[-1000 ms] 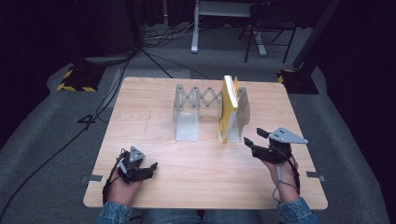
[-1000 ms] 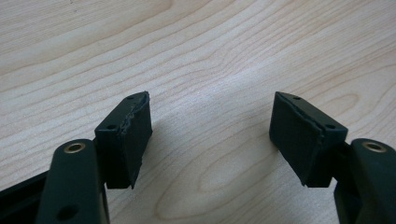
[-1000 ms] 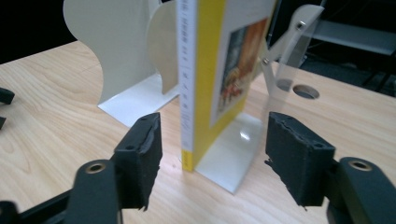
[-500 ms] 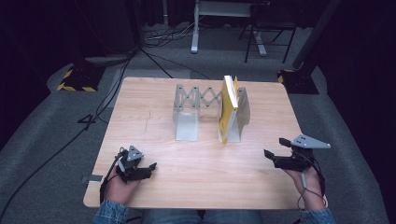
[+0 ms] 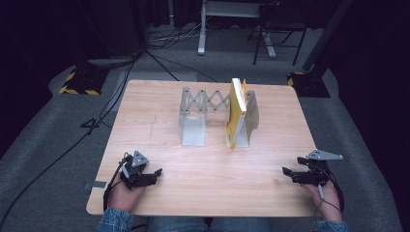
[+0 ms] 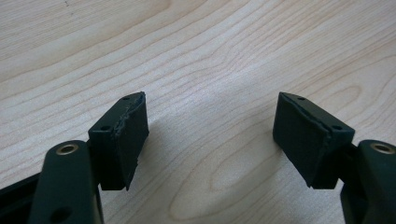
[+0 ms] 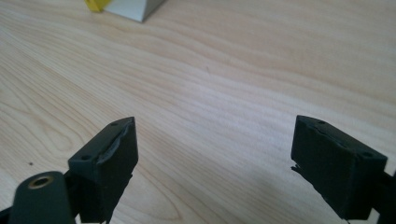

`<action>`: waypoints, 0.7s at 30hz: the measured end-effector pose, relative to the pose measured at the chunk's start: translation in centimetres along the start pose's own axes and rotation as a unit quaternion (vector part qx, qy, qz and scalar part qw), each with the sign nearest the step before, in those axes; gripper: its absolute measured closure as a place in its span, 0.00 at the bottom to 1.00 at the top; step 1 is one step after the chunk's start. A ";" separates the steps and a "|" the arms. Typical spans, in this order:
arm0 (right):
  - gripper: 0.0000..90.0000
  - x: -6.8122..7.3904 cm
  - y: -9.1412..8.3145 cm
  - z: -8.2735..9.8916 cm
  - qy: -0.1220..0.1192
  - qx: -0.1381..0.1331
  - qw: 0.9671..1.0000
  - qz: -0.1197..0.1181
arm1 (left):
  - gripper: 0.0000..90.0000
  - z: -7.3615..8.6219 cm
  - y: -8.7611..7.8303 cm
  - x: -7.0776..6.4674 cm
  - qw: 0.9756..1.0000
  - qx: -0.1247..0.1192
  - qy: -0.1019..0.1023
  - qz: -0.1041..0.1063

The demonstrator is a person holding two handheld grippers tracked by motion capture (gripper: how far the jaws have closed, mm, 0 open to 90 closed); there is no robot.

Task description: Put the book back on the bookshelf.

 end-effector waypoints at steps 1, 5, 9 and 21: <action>0.16 -0.1 0.2 0.1 0.003 0.008 1.000 -0.001 | 0.29 -0.1 0.0 0.1 1.000 0.001 0.003 0.000; 0.16 -0.4 0.9 0.3 0.001 0.019 1.000 0.013 | 0.28 -0.1 0.1 0.1 1.000 0.001 0.002 0.000; 0.16 -0.4 1.7 0.7 0.002 0.025 1.000 0.017 | 0.26 -0.1 0.1 0.2 1.000 0.003 0.002 -0.001; 0.02 0.2 2.8 1.0 -0.005 0.009 0.998 0.067 | 0.17 -0.2 0.3 0.3 1.000 0.006 -0.009 -0.005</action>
Point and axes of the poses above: each handheld gripper's, and its own axes: y roughly forward along the jaws, z roughly out of its underside, x roughly to its left, the point moved 3 cm from there along y, roughly forward along the jaws, and after that the axes turned 9 degrees about z, right-handed, at the moved point
